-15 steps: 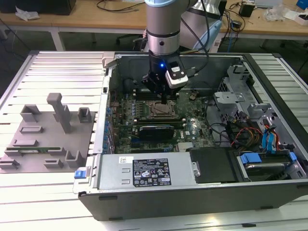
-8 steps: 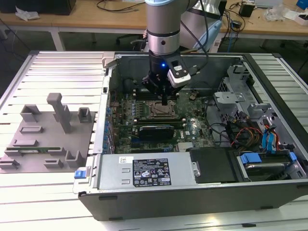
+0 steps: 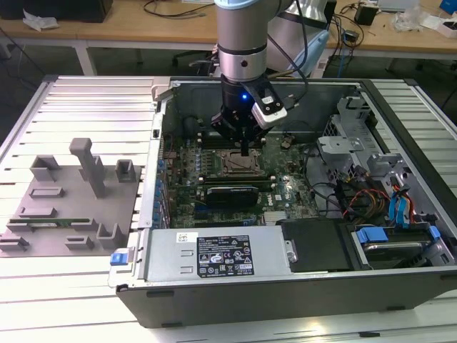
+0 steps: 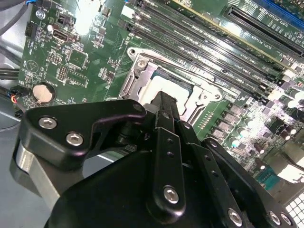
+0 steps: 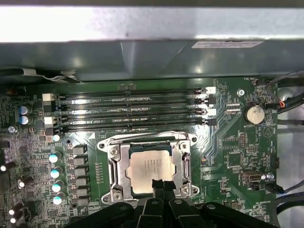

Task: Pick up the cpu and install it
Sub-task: 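Install the first cpu locking lever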

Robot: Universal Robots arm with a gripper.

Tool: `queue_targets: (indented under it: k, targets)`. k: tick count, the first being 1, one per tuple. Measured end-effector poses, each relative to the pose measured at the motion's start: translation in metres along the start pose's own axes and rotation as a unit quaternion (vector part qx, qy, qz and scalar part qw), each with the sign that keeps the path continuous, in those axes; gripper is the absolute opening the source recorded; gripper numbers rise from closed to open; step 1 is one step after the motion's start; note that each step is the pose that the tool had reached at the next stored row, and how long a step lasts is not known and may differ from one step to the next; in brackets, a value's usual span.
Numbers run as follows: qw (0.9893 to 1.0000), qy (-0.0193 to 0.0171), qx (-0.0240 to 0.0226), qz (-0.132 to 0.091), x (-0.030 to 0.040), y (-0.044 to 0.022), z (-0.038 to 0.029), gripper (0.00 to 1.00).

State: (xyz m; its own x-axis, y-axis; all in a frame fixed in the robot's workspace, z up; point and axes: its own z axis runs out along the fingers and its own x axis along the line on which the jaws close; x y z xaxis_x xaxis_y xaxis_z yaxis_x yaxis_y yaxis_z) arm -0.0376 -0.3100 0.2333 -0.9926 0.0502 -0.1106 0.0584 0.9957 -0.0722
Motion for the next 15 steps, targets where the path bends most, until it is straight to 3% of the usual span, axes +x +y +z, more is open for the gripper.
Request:
queue_targets:
  k: [1,4,15]
  targets:
    - [1.0000,0.0000,0.0000,0.000,0.0000,0.0000,0.0000,0.11]
    - [1.0000,0.0048,0.0001,0.000,0.0001,-0.0001,0.0000,0.11]
    - [1.0000,0.0062,-0.0005,0.000,0.0000,0.0000,0.0001,0.11]
